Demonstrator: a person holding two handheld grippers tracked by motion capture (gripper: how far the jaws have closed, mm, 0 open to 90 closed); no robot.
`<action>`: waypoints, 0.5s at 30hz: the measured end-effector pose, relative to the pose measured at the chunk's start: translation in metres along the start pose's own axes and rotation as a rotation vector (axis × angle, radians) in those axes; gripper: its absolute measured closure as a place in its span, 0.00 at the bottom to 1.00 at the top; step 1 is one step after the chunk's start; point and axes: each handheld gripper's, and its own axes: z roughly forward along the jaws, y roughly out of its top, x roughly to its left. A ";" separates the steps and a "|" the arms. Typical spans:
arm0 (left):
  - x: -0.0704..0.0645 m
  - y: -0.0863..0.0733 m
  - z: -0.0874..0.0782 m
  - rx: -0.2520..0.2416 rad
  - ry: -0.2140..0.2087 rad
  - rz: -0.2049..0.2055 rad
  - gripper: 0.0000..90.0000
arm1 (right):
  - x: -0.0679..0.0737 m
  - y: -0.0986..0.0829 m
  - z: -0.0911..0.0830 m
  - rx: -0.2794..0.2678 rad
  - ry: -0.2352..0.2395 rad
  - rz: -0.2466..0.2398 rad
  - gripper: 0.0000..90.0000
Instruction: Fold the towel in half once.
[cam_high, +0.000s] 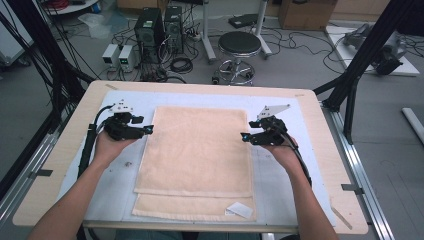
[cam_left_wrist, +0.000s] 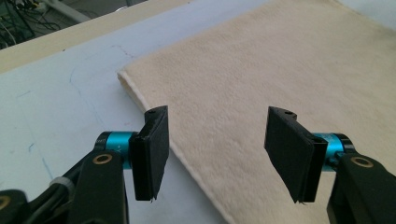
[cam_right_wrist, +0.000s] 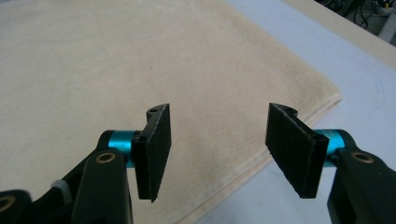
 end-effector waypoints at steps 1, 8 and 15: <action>-0.002 -0.003 -0.004 -0.004 -0.003 0.009 0.44 | 0.003 -0.003 -0.002 0.003 0.006 -0.003 0.43; -0.019 -0.025 -0.018 0.024 -0.032 0.029 0.35 | 0.025 -0.018 -0.010 0.026 0.009 -0.016 0.29; -0.037 -0.043 -0.017 0.069 -0.070 0.045 0.32 | 0.041 -0.016 -0.014 0.003 0.017 -0.020 0.24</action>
